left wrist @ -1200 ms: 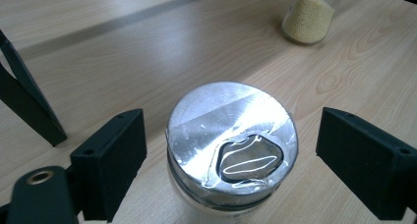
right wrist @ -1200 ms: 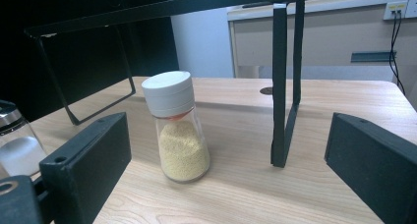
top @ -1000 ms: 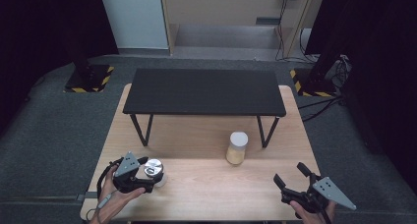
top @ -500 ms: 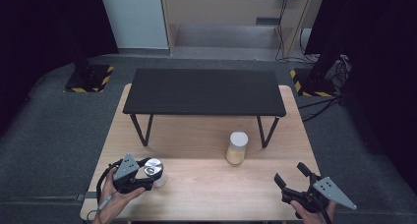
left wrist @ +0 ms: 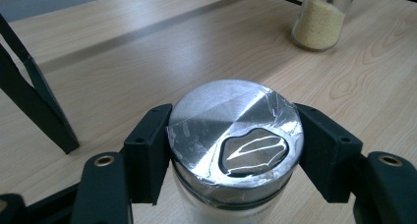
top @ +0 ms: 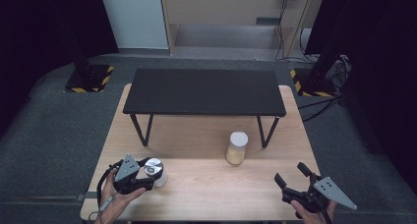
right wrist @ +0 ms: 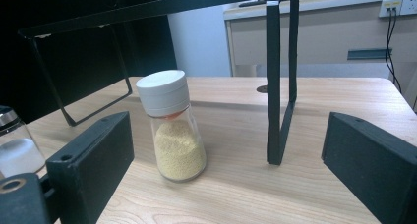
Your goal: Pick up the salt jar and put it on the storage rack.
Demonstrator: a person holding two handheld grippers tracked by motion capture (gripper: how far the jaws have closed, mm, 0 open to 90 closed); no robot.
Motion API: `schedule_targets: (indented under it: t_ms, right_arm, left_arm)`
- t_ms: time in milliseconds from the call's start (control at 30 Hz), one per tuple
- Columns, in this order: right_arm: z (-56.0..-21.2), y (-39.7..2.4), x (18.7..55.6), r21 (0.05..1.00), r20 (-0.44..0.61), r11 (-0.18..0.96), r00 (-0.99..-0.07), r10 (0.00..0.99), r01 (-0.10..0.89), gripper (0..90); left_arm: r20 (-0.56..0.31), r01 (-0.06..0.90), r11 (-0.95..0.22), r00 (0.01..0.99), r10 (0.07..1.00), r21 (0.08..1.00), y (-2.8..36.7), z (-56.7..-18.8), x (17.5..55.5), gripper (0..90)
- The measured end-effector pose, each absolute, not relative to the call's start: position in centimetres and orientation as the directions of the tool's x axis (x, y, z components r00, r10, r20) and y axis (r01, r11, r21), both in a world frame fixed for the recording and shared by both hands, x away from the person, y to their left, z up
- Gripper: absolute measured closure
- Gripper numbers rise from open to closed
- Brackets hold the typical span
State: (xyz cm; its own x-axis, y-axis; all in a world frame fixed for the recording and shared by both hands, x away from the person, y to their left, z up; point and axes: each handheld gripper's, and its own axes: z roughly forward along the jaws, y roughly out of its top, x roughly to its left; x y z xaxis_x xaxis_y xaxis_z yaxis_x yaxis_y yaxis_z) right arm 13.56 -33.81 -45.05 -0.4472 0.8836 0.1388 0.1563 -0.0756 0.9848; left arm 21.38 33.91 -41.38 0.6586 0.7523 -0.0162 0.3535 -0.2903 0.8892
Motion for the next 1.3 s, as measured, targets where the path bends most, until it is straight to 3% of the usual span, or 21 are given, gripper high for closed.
schedule_targets:
  t_ms: [500, 1300]
  right_arm:
    - [-45.1, -33.8, 13.6, 0.985, 0.139, -0.075, -0.451, 0.882, 0.157, 5.7]
    - [-45.1, -33.8, 13.7, 0.984, 0.141, -0.074, -0.458, 0.878, 0.161, 6.3]
  left_arm:
    - [-0.022, 0.324, -0.247, 0.646, 0.763, 0.913, 34.0, -38.3, 21.1, 33.6]
    - [0.023, 0.266, -0.273, 0.675, 0.738, 0.925, 33.4, -28.4, 22.2, 33.6]
